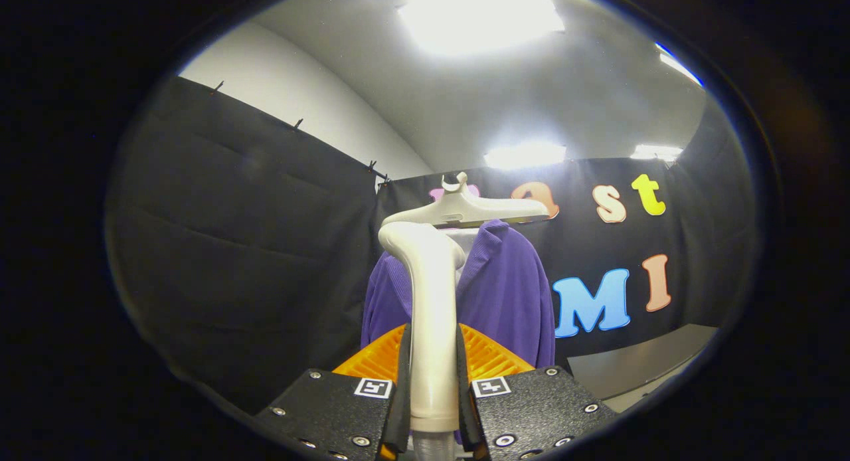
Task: Iron the clothes twice with a garment steamer, once on the left side and once on the right side.
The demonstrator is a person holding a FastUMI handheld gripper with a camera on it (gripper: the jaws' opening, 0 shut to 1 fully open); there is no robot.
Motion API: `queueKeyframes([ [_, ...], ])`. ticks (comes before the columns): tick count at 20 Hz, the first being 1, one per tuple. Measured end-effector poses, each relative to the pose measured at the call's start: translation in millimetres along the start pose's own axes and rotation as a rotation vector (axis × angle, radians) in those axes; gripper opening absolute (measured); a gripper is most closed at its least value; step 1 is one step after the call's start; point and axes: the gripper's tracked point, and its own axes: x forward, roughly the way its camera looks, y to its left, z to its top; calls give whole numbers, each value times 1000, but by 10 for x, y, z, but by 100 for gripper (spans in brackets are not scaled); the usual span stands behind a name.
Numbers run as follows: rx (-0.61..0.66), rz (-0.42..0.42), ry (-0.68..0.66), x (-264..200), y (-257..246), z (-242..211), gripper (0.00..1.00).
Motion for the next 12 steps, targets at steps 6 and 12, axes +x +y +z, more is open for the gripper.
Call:
queueKeyframes([
  [6,-33,-1,34,510,208,-107,29],
  [12,-66,0,126,663,317,-544,29],
])
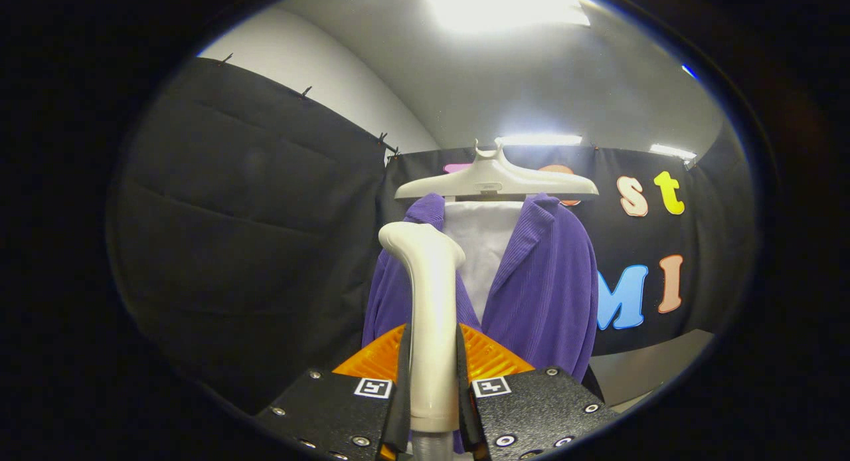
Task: Iron the clothes twice with a garment steamer, once on the left side and once on the right side.
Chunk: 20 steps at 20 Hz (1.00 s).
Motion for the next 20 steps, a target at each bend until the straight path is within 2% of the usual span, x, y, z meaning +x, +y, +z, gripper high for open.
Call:
queueKeyframes([
  [14,69,0,282,-426,-32,-1546,30],
  [20,71,-1,354,-650,-21,-2012,29],
])
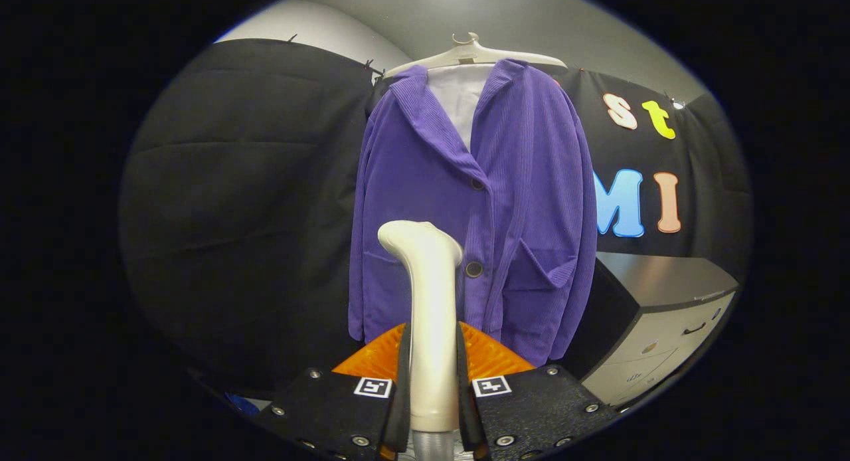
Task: Iron the clothes twice with a garment steamer, once on the left side and once on the right side.
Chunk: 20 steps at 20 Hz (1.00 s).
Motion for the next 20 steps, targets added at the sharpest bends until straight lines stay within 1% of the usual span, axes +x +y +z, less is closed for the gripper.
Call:
queueKeyframes([
  [7,-16,7,86,-67,42,-596,30],
  [9,-12,2,123,-75,27,-802,30],
  [12,18,-20,159,-30,-52,-995,30],
  [14,42,-27,181,-161,-162,-1185,30],
  [18,72,-32,204,-375,-250,-1375,30],
  [20,108,-43,170,-566,-354,-1341,30],
])
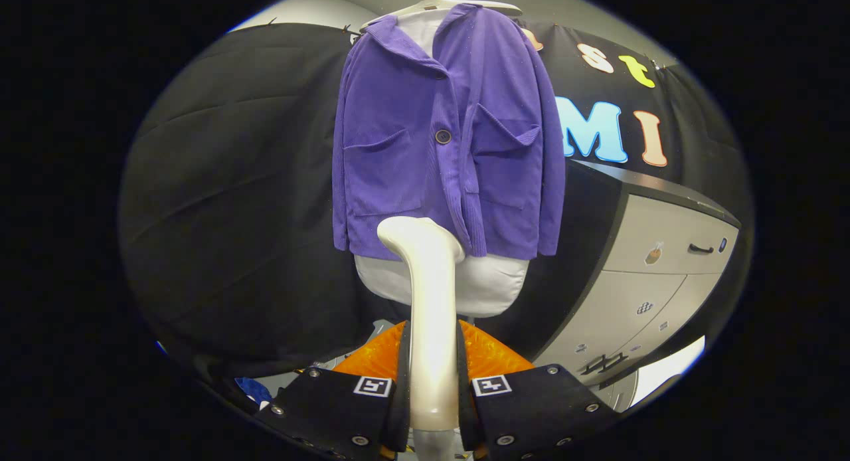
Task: Iron the clothes twice with a garment steamer, once on the left side and once on the right side.
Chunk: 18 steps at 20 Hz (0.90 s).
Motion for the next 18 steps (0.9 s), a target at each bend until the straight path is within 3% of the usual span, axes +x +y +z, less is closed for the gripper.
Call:
queueKeyframes([
  [18,115,-246,-284,-1739,-1820,939,30],
])
